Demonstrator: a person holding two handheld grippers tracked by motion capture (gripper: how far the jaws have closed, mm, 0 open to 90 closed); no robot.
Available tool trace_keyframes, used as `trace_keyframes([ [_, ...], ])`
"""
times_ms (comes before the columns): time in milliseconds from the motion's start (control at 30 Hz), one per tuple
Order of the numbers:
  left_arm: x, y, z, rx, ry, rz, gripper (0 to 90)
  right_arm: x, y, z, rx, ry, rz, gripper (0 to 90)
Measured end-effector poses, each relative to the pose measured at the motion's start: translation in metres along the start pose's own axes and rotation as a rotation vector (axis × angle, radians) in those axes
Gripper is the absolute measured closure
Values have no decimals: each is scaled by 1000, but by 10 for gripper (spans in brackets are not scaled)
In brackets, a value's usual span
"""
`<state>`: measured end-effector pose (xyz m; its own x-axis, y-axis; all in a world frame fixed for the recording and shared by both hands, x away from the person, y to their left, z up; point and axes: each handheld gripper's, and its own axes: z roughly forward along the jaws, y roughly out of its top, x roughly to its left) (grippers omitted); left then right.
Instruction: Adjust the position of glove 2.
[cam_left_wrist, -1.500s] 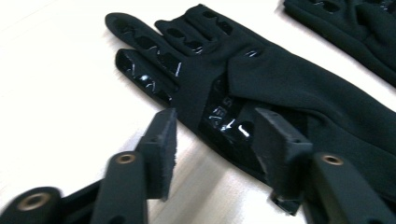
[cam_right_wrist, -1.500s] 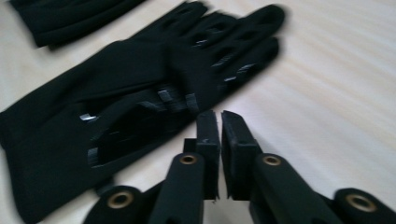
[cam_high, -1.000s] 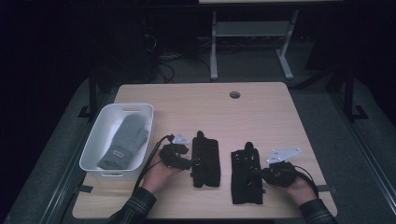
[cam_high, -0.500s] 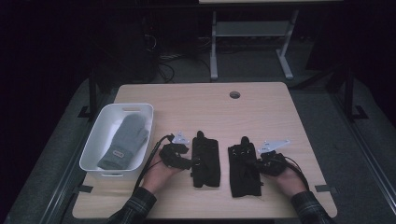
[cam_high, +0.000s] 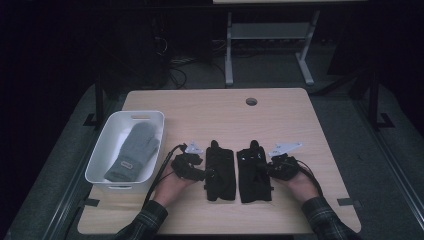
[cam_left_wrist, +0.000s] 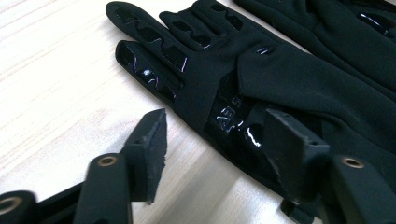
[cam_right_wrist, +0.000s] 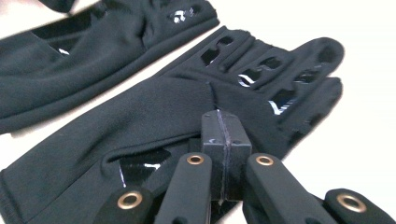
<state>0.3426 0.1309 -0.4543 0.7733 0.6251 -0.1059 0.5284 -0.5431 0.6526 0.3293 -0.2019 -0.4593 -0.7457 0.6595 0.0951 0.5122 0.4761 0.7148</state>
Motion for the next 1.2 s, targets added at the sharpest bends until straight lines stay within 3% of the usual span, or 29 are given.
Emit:
trace_keyframes([
  [133,1,0,6,15,9,-3,490,-9,-9,-12,-8,-20,31,897],
  [400,2,0,10,13,-6,-25,631,-27,-21,-20,-3,-46,65,897],
  [667,2,2,11,-5,-30,-71,833,-25,-21,-12,42,-24,56,898],
  [800,0,4,9,-26,-62,-92,856,-23,-21,-10,55,-12,52,898],
  [900,-2,6,6,-39,-65,-80,864,-22,-21,-10,58,-1,51,897],
  [1200,-4,11,-3,-96,-112,-122,869,-17,-19,-8,61,17,36,898],
])
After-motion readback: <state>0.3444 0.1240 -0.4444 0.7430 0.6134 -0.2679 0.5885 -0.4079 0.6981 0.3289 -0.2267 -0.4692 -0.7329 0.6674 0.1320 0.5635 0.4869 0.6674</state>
